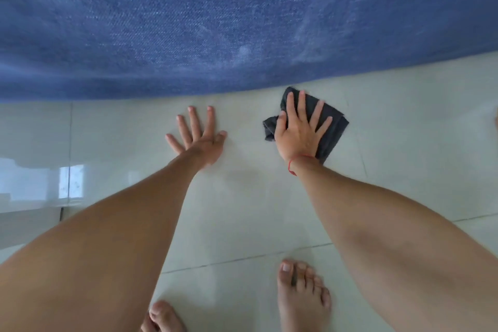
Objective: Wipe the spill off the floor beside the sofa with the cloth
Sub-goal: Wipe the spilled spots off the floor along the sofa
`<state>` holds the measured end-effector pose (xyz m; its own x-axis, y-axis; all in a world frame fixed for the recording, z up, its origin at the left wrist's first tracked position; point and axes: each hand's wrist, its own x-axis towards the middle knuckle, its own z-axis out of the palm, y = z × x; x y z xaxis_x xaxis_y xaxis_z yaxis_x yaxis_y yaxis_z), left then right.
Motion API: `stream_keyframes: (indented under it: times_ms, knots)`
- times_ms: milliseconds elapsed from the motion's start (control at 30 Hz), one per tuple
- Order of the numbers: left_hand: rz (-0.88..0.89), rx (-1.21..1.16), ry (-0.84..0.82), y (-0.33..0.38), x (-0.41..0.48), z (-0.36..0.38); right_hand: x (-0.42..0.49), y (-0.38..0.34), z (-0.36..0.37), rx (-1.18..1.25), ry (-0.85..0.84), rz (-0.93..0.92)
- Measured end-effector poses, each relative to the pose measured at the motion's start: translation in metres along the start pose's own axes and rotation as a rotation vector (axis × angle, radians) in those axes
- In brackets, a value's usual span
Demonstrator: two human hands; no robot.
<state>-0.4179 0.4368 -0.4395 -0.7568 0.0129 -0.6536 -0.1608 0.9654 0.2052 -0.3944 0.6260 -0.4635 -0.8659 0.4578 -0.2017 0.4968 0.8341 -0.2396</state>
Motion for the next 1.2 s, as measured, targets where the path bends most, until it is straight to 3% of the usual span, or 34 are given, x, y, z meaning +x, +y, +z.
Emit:
stream_keyframes:
  times_ms: [200,400,567,833,1033,1200]
  knots:
    - [0.034,-0.070,-0.026,0.000,-0.001,-0.004,-0.042,-0.032,0.019,-0.071,-0.079,-0.337]
    - [0.034,-0.180,0.171,-0.038,-0.020,-0.002,-0.076,0.015,0.014,-0.122,-0.081,-0.520]
    - [-0.121,-0.073,0.153,-0.109,-0.034,0.002,-0.066,0.028,0.008,-0.134,-0.046,-0.380]
    - [-0.100,-0.105,0.183,-0.117,-0.025,0.006,-0.042,-0.062,0.021,-0.065,-0.054,-0.122]
    - [-0.085,-0.130,0.142,-0.116,-0.026,0.002,-0.068,-0.137,0.046,-0.048,-0.094,-0.351]
    - [-0.095,-0.162,0.074,-0.118,-0.031,-0.006,-0.096,-0.111,0.050,-0.079,-0.113,-0.605]
